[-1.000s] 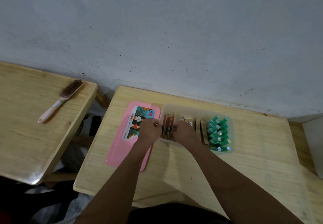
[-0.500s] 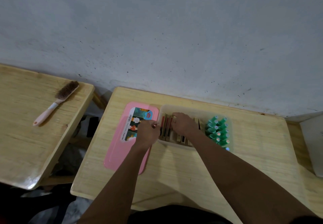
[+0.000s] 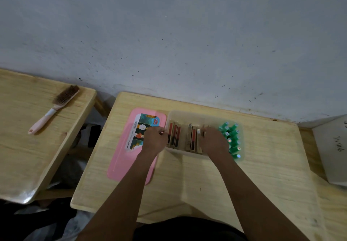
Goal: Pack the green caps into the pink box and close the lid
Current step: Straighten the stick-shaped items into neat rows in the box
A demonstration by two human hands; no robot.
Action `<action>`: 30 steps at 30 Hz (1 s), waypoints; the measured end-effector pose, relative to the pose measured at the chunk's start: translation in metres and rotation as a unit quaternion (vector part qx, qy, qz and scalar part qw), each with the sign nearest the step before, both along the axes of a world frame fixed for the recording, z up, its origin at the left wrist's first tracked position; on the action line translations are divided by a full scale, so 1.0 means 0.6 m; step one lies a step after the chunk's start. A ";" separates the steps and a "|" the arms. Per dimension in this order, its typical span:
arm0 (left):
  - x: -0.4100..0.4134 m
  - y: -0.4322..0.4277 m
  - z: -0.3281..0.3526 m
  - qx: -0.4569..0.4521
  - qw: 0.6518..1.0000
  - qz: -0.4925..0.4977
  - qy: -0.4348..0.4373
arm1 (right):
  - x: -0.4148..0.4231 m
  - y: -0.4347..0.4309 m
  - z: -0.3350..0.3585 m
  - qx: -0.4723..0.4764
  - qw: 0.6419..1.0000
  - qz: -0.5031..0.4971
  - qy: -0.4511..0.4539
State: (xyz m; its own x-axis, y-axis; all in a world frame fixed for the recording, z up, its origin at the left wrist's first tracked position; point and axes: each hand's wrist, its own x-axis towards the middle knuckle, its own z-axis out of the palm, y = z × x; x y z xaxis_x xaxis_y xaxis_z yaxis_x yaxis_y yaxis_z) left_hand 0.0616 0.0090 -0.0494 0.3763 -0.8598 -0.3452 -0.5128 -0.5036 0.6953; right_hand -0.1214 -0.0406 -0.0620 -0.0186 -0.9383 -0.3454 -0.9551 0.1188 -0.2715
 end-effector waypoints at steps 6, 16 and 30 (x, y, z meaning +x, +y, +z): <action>-0.002 0.002 -0.001 -0.003 1.000 0.003 -0.001 | -0.009 0.016 -0.011 0.048 0.996 -0.015 0.069; -0.005 0.005 -0.003 -0.011 1.000 0.007 -0.008 | -0.003 0.012 -0.004 0.021 0.998 0.014 0.060; -0.006 0.005 -0.007 -0.014 1.000 0.004 -0.018 | -0.006 0.004 -0.035 0.079 0.990 -0.048 -0.109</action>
State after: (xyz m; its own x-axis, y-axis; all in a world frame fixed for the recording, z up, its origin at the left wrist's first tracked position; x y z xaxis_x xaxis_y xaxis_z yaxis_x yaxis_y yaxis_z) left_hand 0.0582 0.0119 -0.0539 0.3950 -0.8657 -0.3075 -0.5344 -0.4888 0.6896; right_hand -0.1249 -0.0381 -0.0828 -0.0141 -0.8694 -0.4939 -0.8582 0.2640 -0.4401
